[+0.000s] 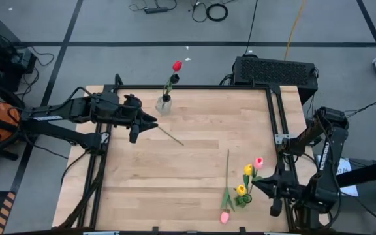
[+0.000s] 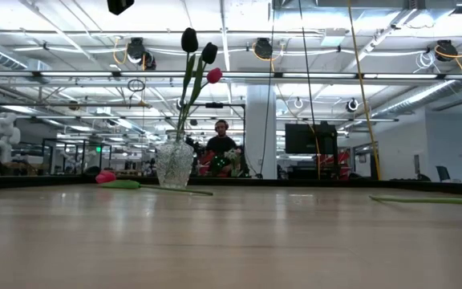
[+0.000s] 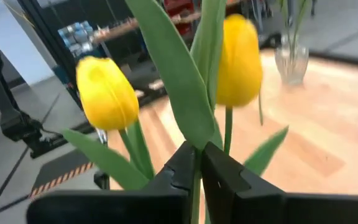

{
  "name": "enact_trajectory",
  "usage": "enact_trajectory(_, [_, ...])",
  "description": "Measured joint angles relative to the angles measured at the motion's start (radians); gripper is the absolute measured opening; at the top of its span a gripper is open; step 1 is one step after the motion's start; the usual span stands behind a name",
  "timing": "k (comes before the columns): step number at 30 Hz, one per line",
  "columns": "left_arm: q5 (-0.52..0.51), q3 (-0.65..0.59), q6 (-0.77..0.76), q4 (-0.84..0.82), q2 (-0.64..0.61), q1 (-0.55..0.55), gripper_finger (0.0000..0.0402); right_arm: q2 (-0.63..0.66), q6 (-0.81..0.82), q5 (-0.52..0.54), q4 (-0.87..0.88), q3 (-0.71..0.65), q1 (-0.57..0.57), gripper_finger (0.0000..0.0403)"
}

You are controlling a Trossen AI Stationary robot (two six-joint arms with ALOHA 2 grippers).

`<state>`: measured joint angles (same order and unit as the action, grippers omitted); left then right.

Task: Sort flowers into vase by color
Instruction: Put the left pink tulip into the green flower vase, then put the pink tulip into the green flower vase

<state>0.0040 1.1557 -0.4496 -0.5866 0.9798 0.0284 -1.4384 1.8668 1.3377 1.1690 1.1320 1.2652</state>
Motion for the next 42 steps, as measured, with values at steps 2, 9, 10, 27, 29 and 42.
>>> enact_trajectory(2, [0.000, 0.000, 0.007, 0.000, 0.000, 0.000, 0.0134, 0.000, -0.002, -0.028, -0.025, 0.000, 0.000, 0.0026])
enact_trajectory(9, [0.000, 0.000, 0.015, 0.000, 0.000, 0.000, 0.0134, 0.016, -0.132, -0.072, -0.153, 0.000, 0.005, 0.0066])
enact_trajectory(10, [0.000, 0.000, 0.015, 0.000, 0.000, 0.000, 0.0134, 0.016, -0.140, -0.084, -0.161, 0.000, 0.005, 0.0073])
enact_trajectory(27, [0.000, 0.000, 0.018, 0.000, 0.000, 0.000, 0.0134, 0.245, -0.131, -0.624, -0.126, 0.000, 0.003, 0.0155])
enact_trajectory(29, [0.000, 0.000, 0.018, 0.000, 0.000, 0.000, 0.0134, 0.295, -0.078, -0.645, -0.070, 0.000, -0.003, 0.0149])
enact_trajectory(42, [0.000, 0.000, 0.018, 0.001, 0.000, 0.000, 0.0134, 0.697, -0.226, -0.115, 0.032, 0.002, -0.030, 0.0105])
